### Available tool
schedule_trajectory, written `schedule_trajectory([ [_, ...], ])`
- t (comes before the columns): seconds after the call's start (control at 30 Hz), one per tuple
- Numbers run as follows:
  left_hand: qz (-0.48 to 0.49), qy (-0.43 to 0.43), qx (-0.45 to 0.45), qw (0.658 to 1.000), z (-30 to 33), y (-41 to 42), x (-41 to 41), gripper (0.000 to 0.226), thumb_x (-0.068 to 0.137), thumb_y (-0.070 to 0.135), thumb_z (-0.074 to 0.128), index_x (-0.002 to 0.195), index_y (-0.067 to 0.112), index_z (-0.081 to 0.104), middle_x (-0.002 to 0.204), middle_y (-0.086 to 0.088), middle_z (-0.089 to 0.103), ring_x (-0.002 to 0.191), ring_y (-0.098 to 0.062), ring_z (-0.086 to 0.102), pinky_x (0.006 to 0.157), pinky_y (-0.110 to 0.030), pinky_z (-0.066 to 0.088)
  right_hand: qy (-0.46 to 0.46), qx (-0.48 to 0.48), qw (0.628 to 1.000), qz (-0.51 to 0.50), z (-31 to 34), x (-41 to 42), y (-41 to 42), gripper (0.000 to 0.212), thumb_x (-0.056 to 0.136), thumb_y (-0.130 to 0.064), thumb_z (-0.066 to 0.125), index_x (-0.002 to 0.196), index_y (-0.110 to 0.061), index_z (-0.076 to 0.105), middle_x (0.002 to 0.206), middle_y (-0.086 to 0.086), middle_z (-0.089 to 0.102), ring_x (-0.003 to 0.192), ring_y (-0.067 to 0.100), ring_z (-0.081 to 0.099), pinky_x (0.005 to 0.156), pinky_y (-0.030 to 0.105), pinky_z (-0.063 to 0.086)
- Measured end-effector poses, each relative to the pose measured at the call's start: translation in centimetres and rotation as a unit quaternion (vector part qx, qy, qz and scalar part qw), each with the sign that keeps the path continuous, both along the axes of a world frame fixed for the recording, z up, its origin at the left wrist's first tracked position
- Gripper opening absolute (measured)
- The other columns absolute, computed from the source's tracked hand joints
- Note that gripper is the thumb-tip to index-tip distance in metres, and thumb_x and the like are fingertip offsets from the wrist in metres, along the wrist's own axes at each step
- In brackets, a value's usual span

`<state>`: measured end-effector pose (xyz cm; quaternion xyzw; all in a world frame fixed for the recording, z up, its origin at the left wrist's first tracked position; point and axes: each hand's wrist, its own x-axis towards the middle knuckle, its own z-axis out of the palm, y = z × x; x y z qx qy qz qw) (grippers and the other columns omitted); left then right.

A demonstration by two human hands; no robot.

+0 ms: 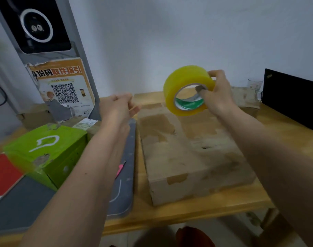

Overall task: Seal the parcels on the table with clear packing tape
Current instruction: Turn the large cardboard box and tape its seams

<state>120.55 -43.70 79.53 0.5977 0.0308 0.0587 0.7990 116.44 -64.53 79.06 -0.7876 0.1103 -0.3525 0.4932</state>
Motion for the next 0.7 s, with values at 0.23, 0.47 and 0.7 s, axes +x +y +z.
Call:
schedule_trajectory([
  [0.23,-0.075,0.039,-0.027,0.996,-1.2,-1.7,0.5,0.022,0.090,-0.001,0.067,0.070,0.004,0.057,0.050,-0.002,0.053,0.042,-0.007,0.050,0.063,-0.029,0.061,-0.018,0.041,0.996,-0.074,-2.0,0.0,-2.4,0.020,0.092,-0.028,0.064,0.102,-0.016,0.051,0.095,0.005,0.055,0.095,0.030,0.058,0.071,0.032,0.041],
  [0.47,-0.098,0.020,0.279,0.955,-5.7,-1.7,-0.2,0.020,0.088,0.017,0.075,0.069,0.018,0.068,0.073,0.000,0.069,0.078,-0.016,0.067,0.091,-0.043,0.057,0.017,-0.159,0.984,-0.075,-4.0,0.1,-3.6,0.036,0.094,-0.015,0.061,0.128,-0.019,0.052,0.125,0.008,0.054,0.113,0.025,0.050,0.086,0.039,0.044],
  [0.7,-0.072,-0.047,0.555,0.827,-6.5,-2.9,0.2,0.023,0.095,0.037,0.065,0.078,0.023,0.074,0.085,0.009,0.069,0.083,-0.014,0.066,0.076,-0.033,0.054,0.054,-0.219,0.971,-0.084,-5.3,0.0,-4.3,0.045,0.093,-0.009,0.060,0.135,-0.022,0.050,0.130,0.007,0.050,0.118,0.027,0.048,0.091,0.043,0.043],
])
